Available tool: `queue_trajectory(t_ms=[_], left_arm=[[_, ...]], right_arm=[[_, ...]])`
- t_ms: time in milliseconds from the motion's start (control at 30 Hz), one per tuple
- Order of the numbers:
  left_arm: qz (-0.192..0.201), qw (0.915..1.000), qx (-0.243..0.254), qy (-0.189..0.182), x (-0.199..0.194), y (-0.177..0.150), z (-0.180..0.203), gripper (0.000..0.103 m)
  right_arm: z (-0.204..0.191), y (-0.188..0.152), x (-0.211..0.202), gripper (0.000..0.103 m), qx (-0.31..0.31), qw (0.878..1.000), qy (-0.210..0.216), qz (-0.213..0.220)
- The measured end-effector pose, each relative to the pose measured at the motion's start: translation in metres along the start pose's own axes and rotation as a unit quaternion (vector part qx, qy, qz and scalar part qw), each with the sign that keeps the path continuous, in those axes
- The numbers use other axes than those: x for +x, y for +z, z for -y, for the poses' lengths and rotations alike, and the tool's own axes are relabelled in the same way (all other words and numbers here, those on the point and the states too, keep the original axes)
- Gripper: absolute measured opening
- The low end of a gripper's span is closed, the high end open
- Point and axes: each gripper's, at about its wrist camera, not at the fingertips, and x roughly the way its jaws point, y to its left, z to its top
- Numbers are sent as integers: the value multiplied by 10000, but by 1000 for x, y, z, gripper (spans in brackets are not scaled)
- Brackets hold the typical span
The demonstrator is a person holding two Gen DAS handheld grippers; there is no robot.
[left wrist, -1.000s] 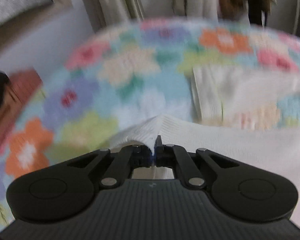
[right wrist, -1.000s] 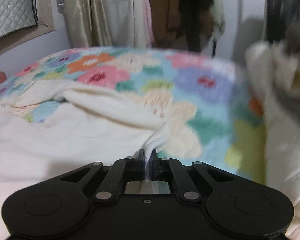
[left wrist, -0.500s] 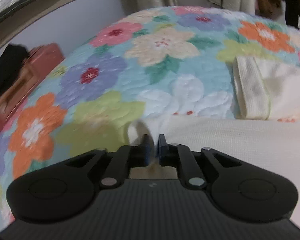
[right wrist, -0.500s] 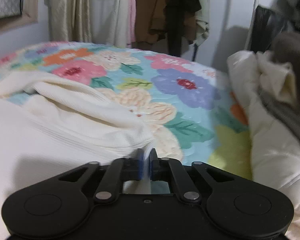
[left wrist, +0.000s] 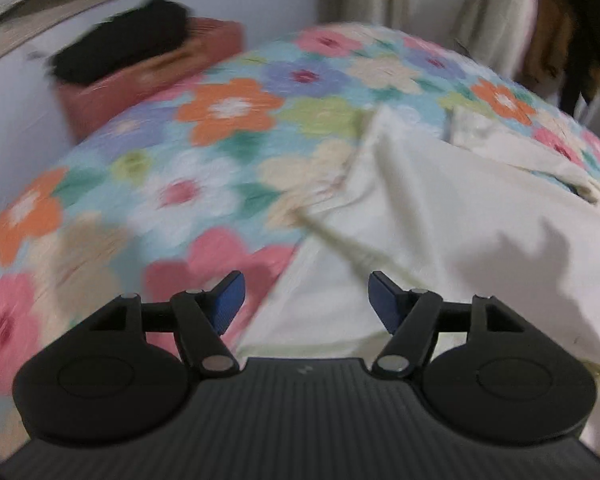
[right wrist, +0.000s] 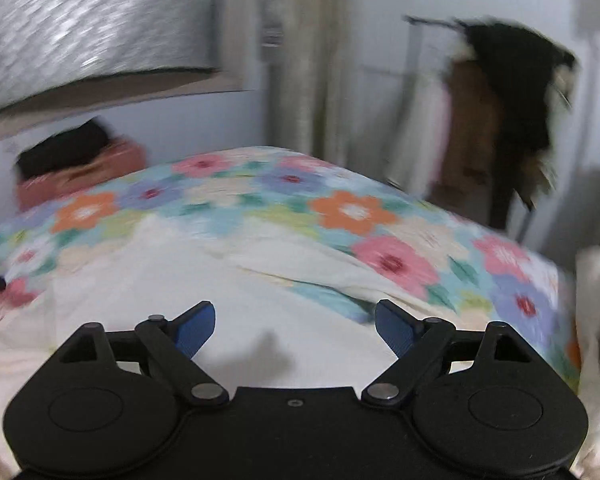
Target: Fold clothes
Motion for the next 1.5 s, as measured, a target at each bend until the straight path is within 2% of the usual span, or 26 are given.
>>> queue_trajectory(t_ms=[33,133,233,300,367,433,467,533,600,733,767,800,833,867,900,1000,1100,1167,1200,1267,1333,1367,1400,1433,1467,1500], left_arm=[[100,9998,-117,105,-9,-11,-7,68],[-127,9995,-238,150,-17,-44,-21,72],[-76,9994,-276,-195,-16,-80,-31,72],[-61,9993,-269,-252,-14,-101,-32,72],[-323,9987,-2,-403,-9,-107,-26,72],[-247,9980,364,-461,-10,-105,-22,72],[-66,9978,555,-343,-13,-105,-20,75],[235,9952,945,-101,-16,-105,-17,89],[171,9900,1393,126,-6,-102,-14,94],[-306,9690,2447,161,30,-103,0,94],[-287,9655,2582,190,37,-104,2,93],[-266,9618,2715,218,44,-106,3,82],[-157,9599,2784,295,44,-105,5,65],[-46,9577,2852,373,44,-104,6,13],[64,9553,2920,450,44,-104,7,6],[327,9684,2419,507,33,-96,-3,6],[604,9710,2162,820,17,-93,-11,6],[610,9703,2069,1093,17,-91,-17,7],[447,9739,1948,1071,22,-90,-24,8],[-160,9887,1389,549,37,-90,-45,8],[-481,9943,928,198,48,-90,-62,11],[-507,9952,828,132,49,-88,-66,19],[-489,9960,738,144,50,-85,-68,39],[-471,9967,648,156,51,-83,-70,49],[-418,9977,528,87,51,-82,-73,56],[-434,9983,373,-59,54,-81,-75,53]], right_arm=[[-14,4,-10,90,-188,9998,58,12],[-49,16,-44,90,-583,9974,369,-203],[-69,18,-81,90,-670,9953,601,-367],[-72,11,-110,90,-496,9957,550,-562],[-66,-6,-133,90,-213,9963,410,-727],[-61,-32,-150,90,46,9962,248,-839],[-58,-46,-159,90,178,9958,155,-889],[-54,-74,-171,90,450,9941,-31,-986],[-52,-99,-175,90,662,9911,-150,-1144],[-58,-130,-171,90,183,9896,-249,-1404],[-56,-134,-169,90,117,9896,-338,-1395],[-51,-137,-167,90,164,9894,-424,-1381],[-40,-139,-165,90,344,9888,-475,-1372],[-29,-141,-163,90,524,9879,-527,-1363],[-18,-143,-161,90,703,9866,-579,-1352],[17,-155,-161,90,1196,9800,-935,-1284],[49,-176,-162,90,1782,9684,-986,-1442],[64,-190,-165,90,1887,9621,-1143,-1604],[69,-195,-165,90,1918,9594,-1221,-1669],[81,-204,-164,90,1982,9537,-1375,-1798],[94,-212,-162,90,2191,9469,-1451,-1855],[100,-216,-163,90,2290,9440,-1467,-1868],[105,-219,-162,90,2401,9408,-1480,-1880],[109,-223,-160,90,2519,9358,-1500,-1957],[113,-227,-158,90,2636,9306,-1520,-2032],[118,-231,-155,90,2753,9252,-1541,-2109]])
